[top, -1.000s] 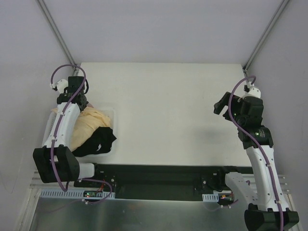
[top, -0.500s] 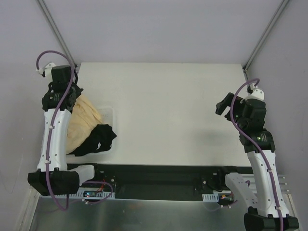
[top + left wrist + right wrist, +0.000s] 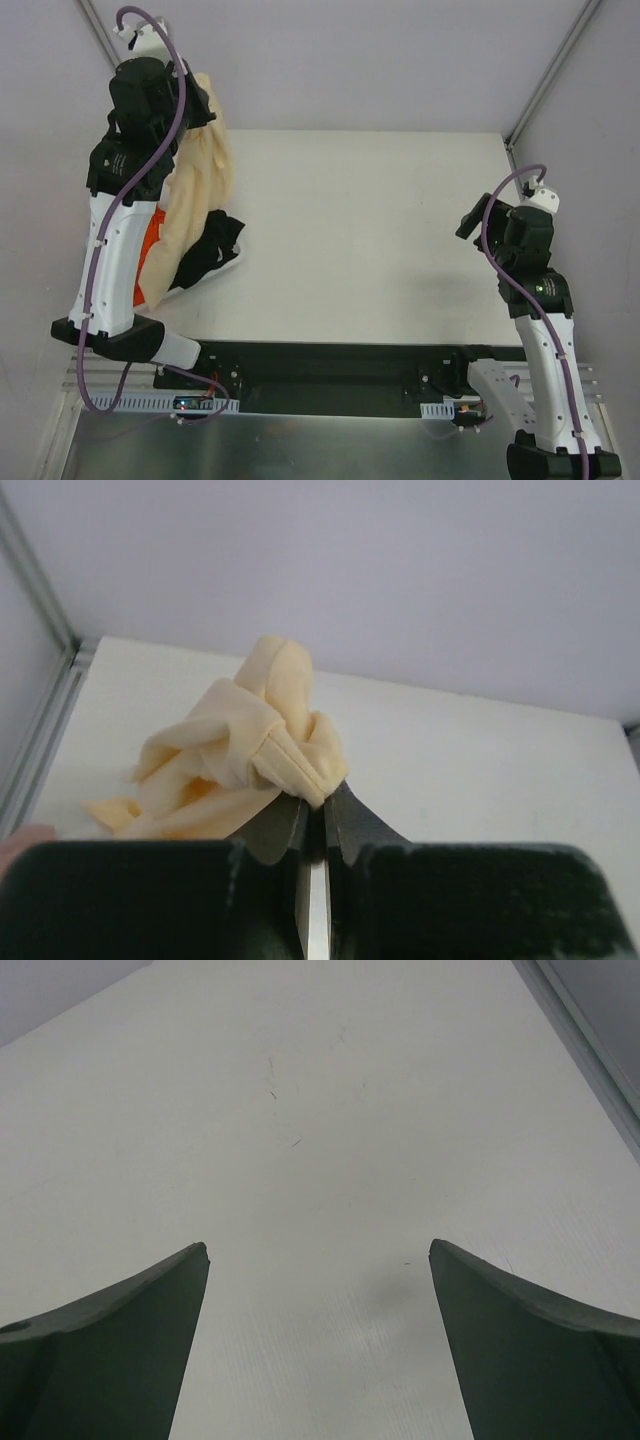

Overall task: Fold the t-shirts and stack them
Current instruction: Grab crumpled tshirt from bin with the left arm, then move the tshirt to the center of the board

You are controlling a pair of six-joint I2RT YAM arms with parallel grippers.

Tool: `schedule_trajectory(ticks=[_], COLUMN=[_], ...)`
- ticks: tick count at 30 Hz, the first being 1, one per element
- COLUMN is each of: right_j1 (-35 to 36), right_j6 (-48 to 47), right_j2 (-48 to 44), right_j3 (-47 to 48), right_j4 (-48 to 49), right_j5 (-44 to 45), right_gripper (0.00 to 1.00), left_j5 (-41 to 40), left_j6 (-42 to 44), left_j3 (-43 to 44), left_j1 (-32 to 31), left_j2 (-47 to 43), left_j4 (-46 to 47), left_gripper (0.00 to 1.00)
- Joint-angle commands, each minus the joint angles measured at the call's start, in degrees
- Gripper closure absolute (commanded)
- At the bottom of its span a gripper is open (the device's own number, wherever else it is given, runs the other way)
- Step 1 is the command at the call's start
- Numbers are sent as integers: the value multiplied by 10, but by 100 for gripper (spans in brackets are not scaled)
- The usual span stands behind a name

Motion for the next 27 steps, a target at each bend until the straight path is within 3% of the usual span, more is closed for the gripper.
schedule_trajectory(ticks=[1, 2, 6, 14, 17, 21, 27], right_j1=[-1, -1, -2, -2, -2, -2, -2], right_j6=[8, 8, 8, 8, 7, 9, 11], right_j2=[-15, -16, -20, -23, -24, -26, -31], right_j3=[30, 30, 28, 27, 22, 17, 16], right_j4=[-6, -5, -5, -2, 0, 3, -1], right_j5=[28, 32, 47, 55, 58, 69, 88], right_gripper=[4, 4, 4, 4, 4, 4, 4], left_j5=[130, 192, 304, 399, 472, 482, 462], left_j6=[61, 71, 74, 94, 50, 48, 39], left_j3=[127, 144, 213, 227, 239, 261, 244], left_j1=[-43, -49, -78, -171, -196, -242, -250], left_j2=[46, 65, 103, 148, 178, 206, 207], left_j4=[104, 117, 171, 335, 412, 491, 512], left_gripper=[100, 100, 100, 100, 100, 100, 100])
